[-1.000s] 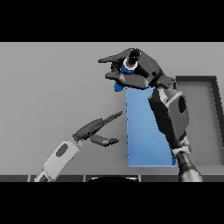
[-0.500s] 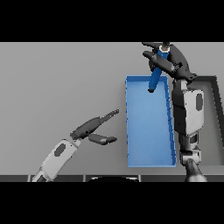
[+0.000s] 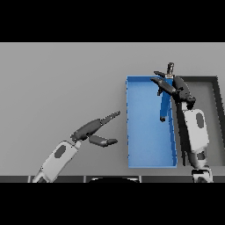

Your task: Pick up the blue pipe and place it into the blue bin.

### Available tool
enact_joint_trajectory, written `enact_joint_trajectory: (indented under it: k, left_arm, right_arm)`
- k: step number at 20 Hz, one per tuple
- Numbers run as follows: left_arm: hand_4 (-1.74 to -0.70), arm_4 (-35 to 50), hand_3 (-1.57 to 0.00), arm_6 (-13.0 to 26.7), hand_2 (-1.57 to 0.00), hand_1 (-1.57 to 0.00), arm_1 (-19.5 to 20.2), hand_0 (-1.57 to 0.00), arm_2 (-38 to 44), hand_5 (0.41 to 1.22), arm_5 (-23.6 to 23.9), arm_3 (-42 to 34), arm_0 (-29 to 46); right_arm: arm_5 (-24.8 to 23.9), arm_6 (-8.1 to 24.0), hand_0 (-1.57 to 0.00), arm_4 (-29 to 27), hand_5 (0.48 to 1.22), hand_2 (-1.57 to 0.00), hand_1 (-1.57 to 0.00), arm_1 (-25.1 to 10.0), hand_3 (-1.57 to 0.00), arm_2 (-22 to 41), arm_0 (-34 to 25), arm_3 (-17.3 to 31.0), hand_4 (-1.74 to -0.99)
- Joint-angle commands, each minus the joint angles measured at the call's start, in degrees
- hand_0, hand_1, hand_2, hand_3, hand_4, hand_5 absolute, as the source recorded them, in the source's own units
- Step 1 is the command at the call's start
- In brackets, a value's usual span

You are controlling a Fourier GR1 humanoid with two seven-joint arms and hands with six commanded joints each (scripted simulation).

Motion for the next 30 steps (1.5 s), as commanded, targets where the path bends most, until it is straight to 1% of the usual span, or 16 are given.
enact_joint_trajectory:
  k: [1,4,5,6,7,8,9,11,13,15,19,23,24,26,27,30]
  left_arm:
    - [-0.83,-0.15,0.00,0.66,0.00,0.00,-0.42,0.00,-0.31,0.471,0.10,0.16,-0.09]
    - [-0.83,-0.33,0.00,0.11,0.00,0.00,-0.18,0.00,-0.58,0.475,-0.09,0.16,0.53]
    - [-0.83,-0.49,0.00,0.22,0.00,0.00,-0.24,0.00,-0.75,0.474,0.26,-0.32,0.99]
    - [-0.83,0.24,0.00,0.92,0.00,0.00,-0.18,0.00,-0.02,0.474,0.18,-0.42,-0.07]
    - [-0.83,0.03,0.00,1.43,0.00,0.00,-0.56,0.00,-0.45,0.474,0.45,-0.53,0.26]
    - [-0.83,0.10,0.00,0.98,0.00,0.00,-0.15,0.00,-0.45,0.476,0.11,-0.78,0.45]
    - [-0.83,0.16,0.00,0.94,0.00,0.00,0.09,0.00,-0.36,0.476,-0.01,-0.80,0.46]
    - [-0.83,-0.21,0.00,1.12,0.00,0.00,-0.37,0.00,-0.35,0.476,0.38,0.05,0.41]
    - [-0.83,0.22,0.00,0.76,0.00,0.00,-0.15,0.00,-0.07,0.477,0.46,-0.80,0.42]
    - [-0.83,0.36,0.00,1.57,0.00,0.00,-0.62,0.00,-0.07,0.477,0.29,0.17,-0.21]
    - [-0.83,-0.21,0.00,0.57,0.00,0.00,-0.35,0.00,-0.54,0.471,0.60,-0.77,0.79]
    - [-0.83,0.01,0.00,1.02,0.00,0.00,-0.37,0.00,-0.40,0.471,0.61,-0.86,0.67]
    - [-0.83,0.16,0.00,1.25,0.00,0.00,-0.07,0.00,-0.26,0.472,0.58,-1.39,0.52]
    - [-0.83,-0.20,0.00,0.93,0.00,0.00,0.35,0.00,-0.39,0.470,0.51,-1.32,0.97]
    - [-0.83,-0.37,0.00,1.71,0.00,0.00,-0.15,0.00,-0.39,0.471,0.85,-1.17,0.23]
    - [-0.83,-0.47,0.00,2.32,0.00,0.00,-0.84,0.00,-0.24,0.473,1.20,-0.40,-0.61]
  right_arm:
    - [-1.00,0.01,-1.57,-0.70,1.221,-1.57,-1.57,-1.21,-1.18,2.67,0.85,0.23,-1.569]
    - [-4.96,0.01,-1.57,-4.87,1.205,-1.57,-1.57,-5.48,-0.69,10.87,3.41,0.38,-1.653]
    - [-6.94,0.01,-1.57,-6.42,1.194,-1.57,-1.57,-7.19,-0.87,14.06,3.91,1.04,-1.617]
    - [-9.77,0.01,-1.57,-10.46,1.199,-1.57,-1.57,-9.76,-1.01,18.32,3.62,1.78,-1.583]
    - [-13.07,0.01,-1.46,-15.59,1.190,-1.33,-1.38,-11.84,-0.81,22.04,3.12,2.66,-1.534]
    - [-15.13,0.00,-1.17,-20.97,1.178,-1.07,-1.11,-14.42,-0.65,26.24,1.81,3.28,-1.477]
    - [-16.21,0.01,-0.94,-24.89,1.159,-0.85,-0.88,-15.69,-0.52,28.91,1.03,3.57,-1.404]
    - [-18.69,0.01,-0.60,-31.60,1.182,-0.55,-0.57,-18.46,-0.33,35.03,-1.55,3.81,-1.302]
    - [-15.48,0.02,-0.38,-30.41,1.091,-0.35,-0.36,-20.65,-0.21,38.18,-3.22,2.09,-1.234]
    - [-12.63,0.02,-0.25,-27.19,1.002,-0.22,-0.23,-22.97,-0.13,41.31,-4.46,0.40,-1.204]
    - [-12.35,0.02,-0.12,-26.54,0.880,-0.09,-0.09,-24.27,-0.05,43.60,-5.46,-0.08,-1.189]
    - [-14.06,-0.03,-0.05,-26.22,0.807,-0.04,-0.04,-23.90,-0.02,44.90,-5.89,0.13,-1.182]
    - [-13.80,-0.80,-0.04,-25.52,0.795,-0.03,-0.03,-24.22,-0.02,45.16,-5.41,0.46,-1.182]
    - [-14.68,-1.68,-0.03,-26.05,0.783,-0.02,-0.02,-24.55,-0.01,44.81,-4.37,-1.31,-1.176]
    - [-14.05,-1.93,-0.02,-25.58,0.774,-0.01,-0.01,-24.03,-0.01,45.00,-5.09,-0.13,-1.186]
    - [-13.89,-1.64,-0.02,-25.47,0.767,-0.01,-0.01,-24.08,-0.01,45.25,-5.28,-0.68,-1.186]
